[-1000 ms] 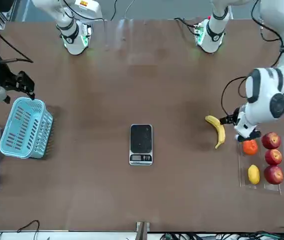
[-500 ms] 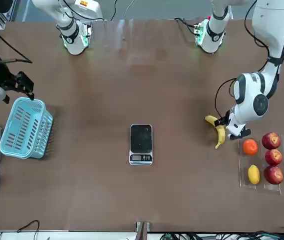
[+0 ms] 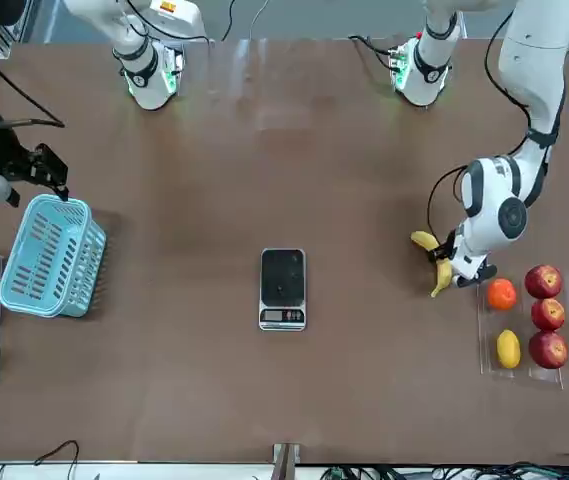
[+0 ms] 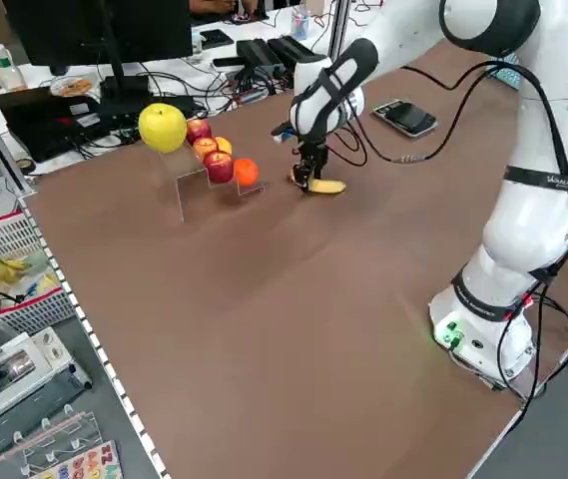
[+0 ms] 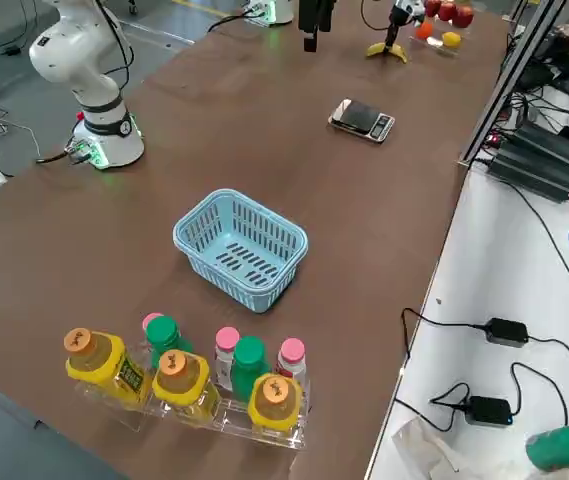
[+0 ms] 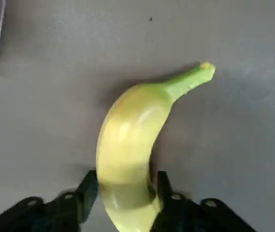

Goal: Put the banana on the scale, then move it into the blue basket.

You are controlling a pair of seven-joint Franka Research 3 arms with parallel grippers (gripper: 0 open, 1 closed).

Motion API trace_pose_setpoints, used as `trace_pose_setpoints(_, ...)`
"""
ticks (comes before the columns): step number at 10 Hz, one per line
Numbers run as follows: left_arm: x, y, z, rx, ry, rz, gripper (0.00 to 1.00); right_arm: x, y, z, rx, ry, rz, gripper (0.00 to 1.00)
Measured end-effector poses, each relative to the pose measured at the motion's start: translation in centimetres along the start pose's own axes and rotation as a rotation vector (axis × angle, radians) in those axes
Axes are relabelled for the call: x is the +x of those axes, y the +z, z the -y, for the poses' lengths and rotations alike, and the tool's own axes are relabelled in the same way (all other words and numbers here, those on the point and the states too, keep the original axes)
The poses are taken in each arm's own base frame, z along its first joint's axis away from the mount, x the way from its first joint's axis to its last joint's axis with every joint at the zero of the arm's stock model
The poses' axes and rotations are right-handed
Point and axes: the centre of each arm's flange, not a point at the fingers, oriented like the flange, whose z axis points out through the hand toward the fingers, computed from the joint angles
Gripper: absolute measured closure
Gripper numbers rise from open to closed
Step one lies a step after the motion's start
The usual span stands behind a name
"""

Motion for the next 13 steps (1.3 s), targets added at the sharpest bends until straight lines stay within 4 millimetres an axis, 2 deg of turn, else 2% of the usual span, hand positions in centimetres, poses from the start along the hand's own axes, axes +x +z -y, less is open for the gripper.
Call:
trace_pose_setpoints(1, 0.3, -0.4, -0.1, -0.002, 0.000, -0.007, 0.63, 0.0, 0.0, 0.0, 0.000, 0.001, 0.000, 0.00)
trace_pose_setpoints(3, 0.9, -2.4, -0.5, -0.003, 0.004, 0.003, 0.66, 0.0, 0.0, 0.0, 0.000, 0.001, 0.000, 0.00)
trace_pose_setpoints(4, 1.2, -4.9, -1.0, -0.002, 0.009, 0.020, 0.66, 0.0, 0.0, 0.0, 0.000, 0.001, 0.000, 0.00)
trace_pose_setpoints(5, 1.1, -8.3, -2.3, -0.006, 0.021, 0.032, 0.66, 0.0, 0.0, 0.0, 0.000, 0.001, 0.000, 0.00)
trace_pose_setpoints(6, 0.7, -12.0, -4.8, -0.013, 0.031, 0.036, 0.71, 0.0, 0.0, 0.0, 0.001, 0.000, -0.001, 0.00)
trace_pose_setpoints(7, -0.1, -15.2, -8.4, -0.022, 0.027, 0.033, 0.77, 0.0, 0.0, 0.1, 0.001, 0.000, -0.001, 0.00)
trace_pose_setpoints(8, -1.2, -17.1, -12.7, -0.036, 0.009, 0.023, 0.77, 0.0, 0.0, 0.1, 0.001, 0.000, -0.001, 0.00)
trace_pose_setpoints(9, -2.5, -18.2, -17.0, -0.051, -0.011, 0.008, 0.77, 0.0, 0.0, 0.1, 0.001, -0.001, 0.000, 0.00)
trace_pose_setpoints(11, -4.8, -18.5, -25.1, -0.072, -0.026, 0.000, 0.77, -0.1, 0.2, 0.2, 0.002, -0.003, 0.008, 0.00)
trace_pose_setpoints(13, -6.7, -16.3, -33.3, -0.090, -0.081, 0.016, 0.79, -0.1, 0.2, 0.4, 0.002, -0.005, 0.012, 0.00)
